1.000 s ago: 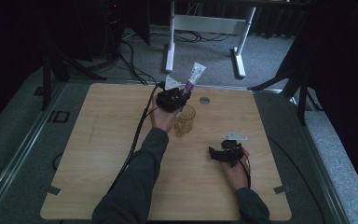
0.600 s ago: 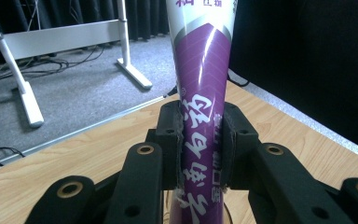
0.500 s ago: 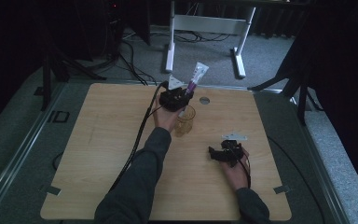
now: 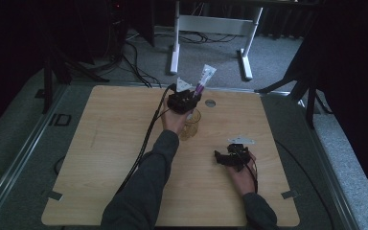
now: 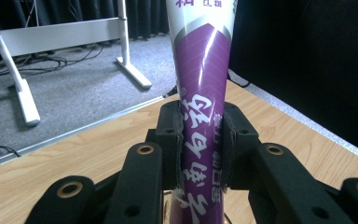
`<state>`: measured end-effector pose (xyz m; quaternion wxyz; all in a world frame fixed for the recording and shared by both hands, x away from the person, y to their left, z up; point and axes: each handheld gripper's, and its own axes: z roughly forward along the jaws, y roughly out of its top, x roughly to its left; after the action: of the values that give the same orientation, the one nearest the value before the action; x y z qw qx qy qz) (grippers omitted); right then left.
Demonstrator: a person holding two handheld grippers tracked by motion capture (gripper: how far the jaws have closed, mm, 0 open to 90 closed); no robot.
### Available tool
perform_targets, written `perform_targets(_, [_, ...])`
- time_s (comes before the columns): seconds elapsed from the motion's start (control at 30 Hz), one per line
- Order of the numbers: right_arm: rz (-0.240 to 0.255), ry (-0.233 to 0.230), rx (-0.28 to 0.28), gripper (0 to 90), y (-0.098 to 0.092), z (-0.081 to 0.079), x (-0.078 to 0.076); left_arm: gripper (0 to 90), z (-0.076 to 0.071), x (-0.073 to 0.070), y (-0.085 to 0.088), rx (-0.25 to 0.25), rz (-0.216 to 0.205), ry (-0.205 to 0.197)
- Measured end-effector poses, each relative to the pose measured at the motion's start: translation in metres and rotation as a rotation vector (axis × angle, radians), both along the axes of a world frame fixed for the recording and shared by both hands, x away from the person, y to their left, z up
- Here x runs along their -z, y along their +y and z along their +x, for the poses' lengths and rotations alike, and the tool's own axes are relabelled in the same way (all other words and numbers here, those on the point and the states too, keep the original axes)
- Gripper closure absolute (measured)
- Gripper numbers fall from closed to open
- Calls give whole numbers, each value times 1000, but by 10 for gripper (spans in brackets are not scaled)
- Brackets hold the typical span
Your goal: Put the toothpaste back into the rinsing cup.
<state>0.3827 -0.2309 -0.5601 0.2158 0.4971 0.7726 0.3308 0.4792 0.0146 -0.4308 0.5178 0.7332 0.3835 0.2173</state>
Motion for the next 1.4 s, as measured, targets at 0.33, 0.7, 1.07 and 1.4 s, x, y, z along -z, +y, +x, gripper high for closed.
perform_targets(0.33, [0,0,0,186,0,0,0,722,3,6,-1,-3,7,-2])
perform_targets(0.7, [0,0,0,186,0,0,0,721,7,14,-5,-8,25,-7])
perform_targets(1.07, [0,0,-2,186,0,0,0,719,11,27,-9,-9,41,13])
perform_targets(1.4, [1,1,-2,186,0,0,0,716,11,37,-12,0,50,34])
